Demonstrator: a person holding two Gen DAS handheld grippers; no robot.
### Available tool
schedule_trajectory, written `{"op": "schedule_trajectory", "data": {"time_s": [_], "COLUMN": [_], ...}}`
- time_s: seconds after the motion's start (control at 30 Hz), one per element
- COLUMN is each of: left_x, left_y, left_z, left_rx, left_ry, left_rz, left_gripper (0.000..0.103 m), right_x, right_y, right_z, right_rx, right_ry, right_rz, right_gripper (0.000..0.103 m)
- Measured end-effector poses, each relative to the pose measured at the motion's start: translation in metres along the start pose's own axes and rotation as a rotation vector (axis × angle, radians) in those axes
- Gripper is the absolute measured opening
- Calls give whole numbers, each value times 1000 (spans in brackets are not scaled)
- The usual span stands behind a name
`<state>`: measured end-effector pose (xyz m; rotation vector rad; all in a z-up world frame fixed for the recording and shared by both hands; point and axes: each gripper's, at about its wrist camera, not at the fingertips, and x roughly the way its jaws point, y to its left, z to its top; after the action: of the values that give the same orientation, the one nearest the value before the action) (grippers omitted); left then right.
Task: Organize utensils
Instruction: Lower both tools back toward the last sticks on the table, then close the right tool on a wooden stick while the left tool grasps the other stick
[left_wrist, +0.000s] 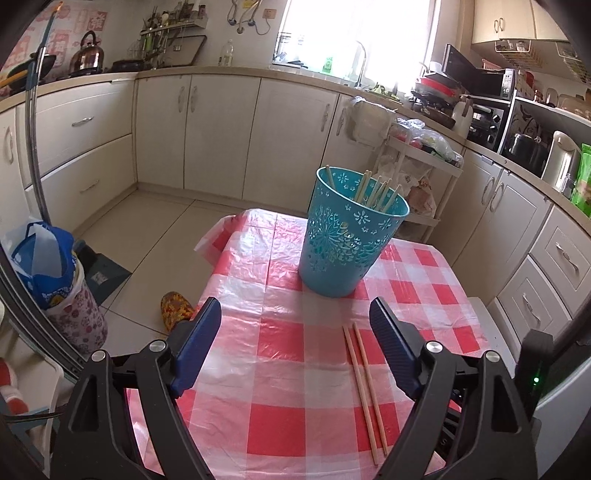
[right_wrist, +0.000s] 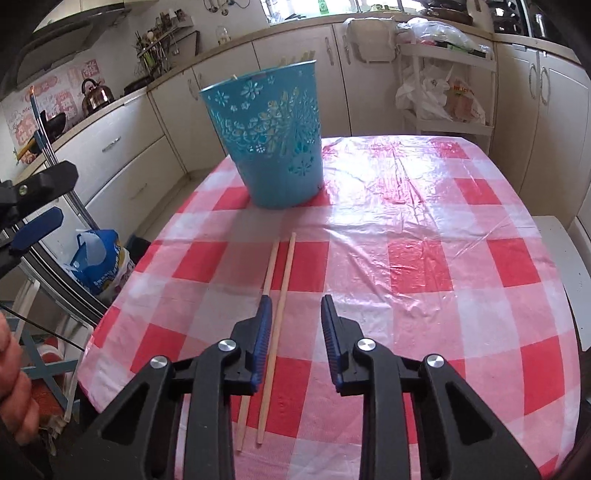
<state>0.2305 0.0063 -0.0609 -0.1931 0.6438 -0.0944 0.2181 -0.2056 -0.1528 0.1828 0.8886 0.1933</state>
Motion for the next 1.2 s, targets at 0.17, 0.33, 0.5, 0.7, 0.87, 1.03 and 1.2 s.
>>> {"op": "schedule_trajectory", "data": {"time_s": [0.17,0.33,0.5,0.7,0.87,1.03,1.2], "left_x": [7,21,43,79,100,105,99], "left_y": [3,7,1,-30,-62,-76,-69], "left_z": [-13,-24,-35,-56,-76,-93,-93], "left_rx": [7,5,18,84,160,260,319], "left_ry": [42,88,146,247,316,345,341], "left_rz": [10,22,19,-14,-12,3,-19], "left_gripper": [80,80,80,80,80,65,12], "right_x": [29,52,42,13,-2,-2,-1], "right_y": [14,19,12,-23,-43,-42,-41], "right_z": [12,15,1,-19,-28,-28,-27], "right_rx": [-53,-95,-128,-80,-39,-30,-14], "right_ry": [45,110,116,111,105,102,114], "right_rz": [-18,-62,-62,-73,-71,-62,-34], "right_gripper": [27,15,8,6,6,6,6]}}
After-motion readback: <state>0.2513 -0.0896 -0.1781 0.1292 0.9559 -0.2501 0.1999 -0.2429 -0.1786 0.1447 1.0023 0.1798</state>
